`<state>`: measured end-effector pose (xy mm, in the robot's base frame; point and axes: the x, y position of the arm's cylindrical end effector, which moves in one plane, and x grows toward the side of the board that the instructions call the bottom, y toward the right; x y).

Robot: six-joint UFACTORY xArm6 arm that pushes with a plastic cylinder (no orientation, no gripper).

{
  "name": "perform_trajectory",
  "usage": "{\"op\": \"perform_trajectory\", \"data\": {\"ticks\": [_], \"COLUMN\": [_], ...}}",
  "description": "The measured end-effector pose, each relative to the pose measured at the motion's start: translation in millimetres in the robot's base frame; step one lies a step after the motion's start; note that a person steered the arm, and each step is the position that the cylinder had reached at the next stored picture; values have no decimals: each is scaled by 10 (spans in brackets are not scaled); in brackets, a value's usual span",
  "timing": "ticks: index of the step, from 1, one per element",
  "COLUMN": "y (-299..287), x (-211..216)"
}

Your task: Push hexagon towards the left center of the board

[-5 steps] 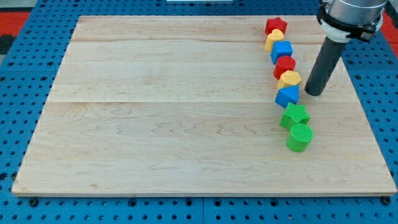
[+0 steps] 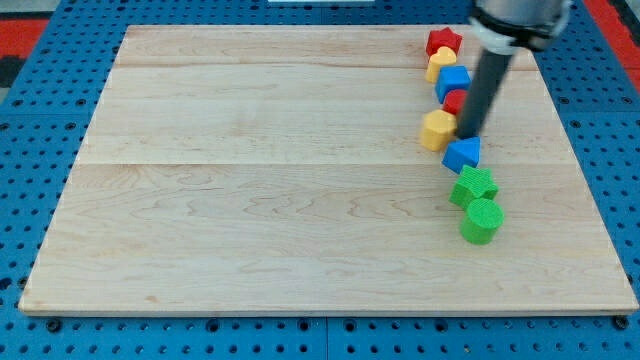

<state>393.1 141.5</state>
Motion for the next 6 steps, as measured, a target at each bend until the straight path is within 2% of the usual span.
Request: {"op": "perform_trajectory", "data": {"ticks": [2, 3, 5, 6], "y": [-1410, -1795, -1378, -893], "x": [-269, -300, -161, -83]}}
